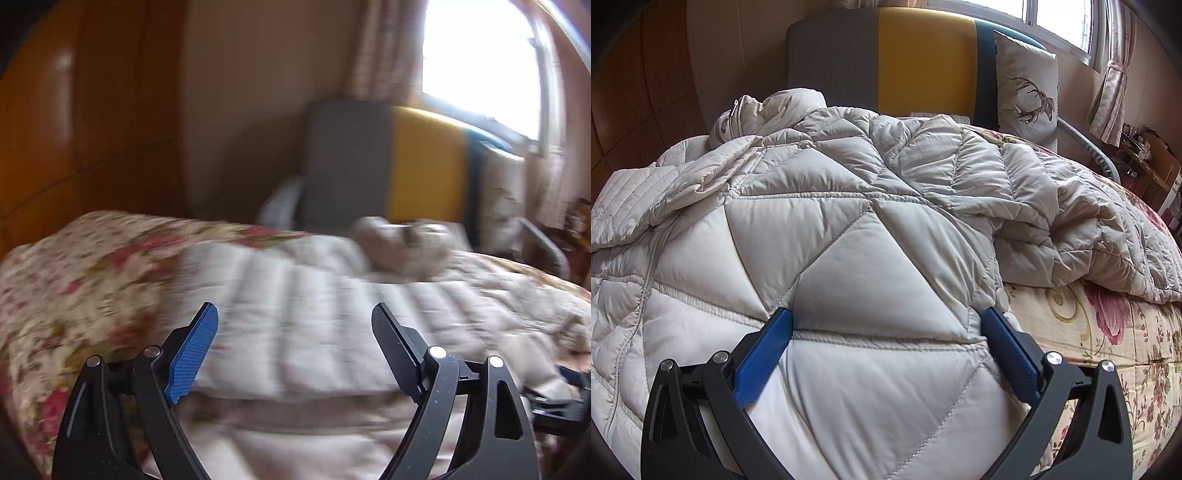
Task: Fold large clothes
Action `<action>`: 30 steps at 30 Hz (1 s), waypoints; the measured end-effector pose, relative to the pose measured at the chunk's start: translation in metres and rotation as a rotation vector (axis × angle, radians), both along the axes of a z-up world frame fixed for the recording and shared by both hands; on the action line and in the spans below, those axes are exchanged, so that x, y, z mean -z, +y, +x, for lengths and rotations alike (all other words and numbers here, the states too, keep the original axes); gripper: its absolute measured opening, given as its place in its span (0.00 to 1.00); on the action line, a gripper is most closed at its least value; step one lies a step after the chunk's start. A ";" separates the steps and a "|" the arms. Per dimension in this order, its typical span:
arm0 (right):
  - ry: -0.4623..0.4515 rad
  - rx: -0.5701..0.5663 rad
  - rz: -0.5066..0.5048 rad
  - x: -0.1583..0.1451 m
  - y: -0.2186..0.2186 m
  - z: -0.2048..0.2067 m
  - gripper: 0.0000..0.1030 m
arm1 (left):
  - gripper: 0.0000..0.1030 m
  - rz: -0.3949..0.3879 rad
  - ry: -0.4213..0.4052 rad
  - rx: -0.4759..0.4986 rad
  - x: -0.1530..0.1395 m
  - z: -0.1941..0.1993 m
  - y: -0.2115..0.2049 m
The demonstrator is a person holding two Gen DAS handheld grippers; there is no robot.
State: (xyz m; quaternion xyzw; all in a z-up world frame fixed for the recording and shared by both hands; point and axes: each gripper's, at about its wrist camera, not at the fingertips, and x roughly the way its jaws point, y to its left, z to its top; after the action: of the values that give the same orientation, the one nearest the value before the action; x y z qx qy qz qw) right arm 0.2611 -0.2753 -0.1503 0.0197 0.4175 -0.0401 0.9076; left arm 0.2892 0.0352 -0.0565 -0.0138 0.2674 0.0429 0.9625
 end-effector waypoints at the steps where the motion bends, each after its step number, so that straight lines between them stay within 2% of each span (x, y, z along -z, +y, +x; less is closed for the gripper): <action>1: -0.002 0.001 -0.003 0.000 0.000 0.000 0.98 | 0.82 -0.004 0.022 -0.030 0.007 0.004 0.009; 3: -0.015 0.006 -0.024 -0.003 0.003 -0.002 0.98 | 0.82 -0.105 0.117 -0.047 0.035 0.014 0.032; 4: -0.016 0.006 -0.045 -0.004 0.006 -0.003 0.98 | 0.82 -0.154 0.138 -0.038 0.045 0.014 0.038; 6: -0.003 -0.001 -0.107 -0.009 0.014 -0.002 0.98 | 0.82 -0.230 0.127 -0.017 0.054 0.010 0.047; 8: -0.035 -0.016 -0.192 -0.024 0.028 -0.002 0.98 | 0.82 -0.228 0.109 -0.011 0.052 0.006 0.047; 10: -0.116 -0.046 -0.206 -0.047 0.045 0.000 0.98 | 0.83 -0.212 0.117 -0.009 0.054 0.006 0.045; 13: -0.174 -0.099 -0.098 -0.077 0.068 0.015 0.98 | 0.84 -0.194 0.128 -0.005 0.056 0.008 0.042; 15: -0.163 -0.113 -0.047 -0.083 0.081 0.035 0.98 | 0.84 -0.192 0.128 -0.005 0.056 0.009 0.043; 16: -0.133 -0.107 -0.053 -0.080 0.086 0.047 0.98 | 0.85 -0.192 0.127 -0.005 0.055 0.010 0.043; 19: 0.026 -0.034 -0.156 -0.049 0.090 0.077 0.98 | 0.86 -0.210 0.101 -0.005 0.052 0.006 0.046; 20: 0.075 -0.010 -0.170 -0.035 0.086 0.080 0.98 | 0.86 -0.217 0.089 -0.007 0.052 0.002 0.048; 21: 0.098 -0.015 -0.134 -0.021 0.079 0.076 0.98 | 0.86 -0.226 0.079 -0.007 0.051 0.000 0.049; 24: 0.018 -0.021 -0.042 -0.008 0.065 0.058 0.98 | 0.87 -0.239 0.109 -0.004 0.055 0.006 0.053; 27: 0.017 -0.028 -0.019 -0.010 0.061 0.059 0.98 | 0.88 -0.223 0.158 -0.006 0.060 0.016 0.052; 30: -0.024 -0.023 0.083 -0.026 0.040 0.048 0.98 | 0.88 -0.233 0.153 -0.006 0.061 0.015 0.055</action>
State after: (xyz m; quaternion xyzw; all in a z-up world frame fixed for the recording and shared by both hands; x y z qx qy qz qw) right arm 0.3089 -0.2351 -0.1239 0.0529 0.4080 -0.0120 0.9114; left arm 0.3043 0.0900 -0.1170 -0.1231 0.3432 0.0153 0.9310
